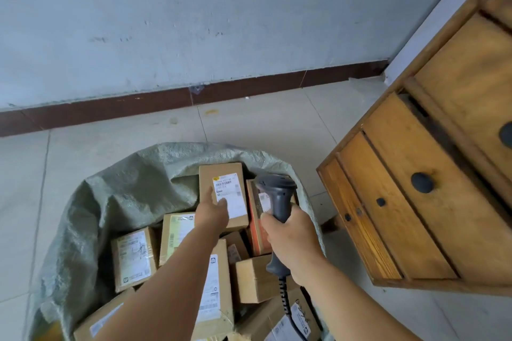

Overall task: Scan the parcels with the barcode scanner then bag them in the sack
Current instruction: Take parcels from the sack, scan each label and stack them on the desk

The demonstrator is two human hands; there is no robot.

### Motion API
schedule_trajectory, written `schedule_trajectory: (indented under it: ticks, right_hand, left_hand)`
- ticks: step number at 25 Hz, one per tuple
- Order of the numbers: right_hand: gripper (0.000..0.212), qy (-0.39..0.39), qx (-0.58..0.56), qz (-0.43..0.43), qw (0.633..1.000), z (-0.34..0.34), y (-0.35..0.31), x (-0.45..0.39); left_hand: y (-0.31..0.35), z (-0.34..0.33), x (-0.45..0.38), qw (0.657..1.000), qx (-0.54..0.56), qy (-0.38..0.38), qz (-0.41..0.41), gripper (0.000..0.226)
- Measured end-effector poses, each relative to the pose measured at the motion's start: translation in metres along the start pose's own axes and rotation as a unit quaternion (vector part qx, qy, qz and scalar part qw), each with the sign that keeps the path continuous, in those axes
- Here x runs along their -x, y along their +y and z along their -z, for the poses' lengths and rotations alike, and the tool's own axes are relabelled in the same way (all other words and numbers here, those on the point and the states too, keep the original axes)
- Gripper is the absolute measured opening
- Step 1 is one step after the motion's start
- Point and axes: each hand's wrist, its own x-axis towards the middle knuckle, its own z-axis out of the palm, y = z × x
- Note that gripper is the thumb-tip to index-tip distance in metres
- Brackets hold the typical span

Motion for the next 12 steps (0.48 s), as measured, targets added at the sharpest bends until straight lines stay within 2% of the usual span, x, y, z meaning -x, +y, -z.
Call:
schedule_trajectory:
  ticks: [2, 7, 12]
  right_hand:
    - [0.011, 0.021, -0.013, 0.003, 1.0, 0.02, -0.029, 0.031]
    - [0.033, 0.117, -0.045, 0.037, 0.991, 0.087, -0.1, 0.13]
    - [0.03, 0.187, -0.105, 0.035, 0.976, 0.177, -0.142, 0.249]
  left_hand:
    - [0.033, 0.016, 0.046, 0.999, 0.026, -0.025, -0.021, 0.052]
    - [0.116, 0.05, 0.182, 0.988, 0.071, -0.111, -0.085, 0.047]
    - [0.187, 0.064, 0.322, 0.963, 0.09, -0.204, -0.154, 0.045]
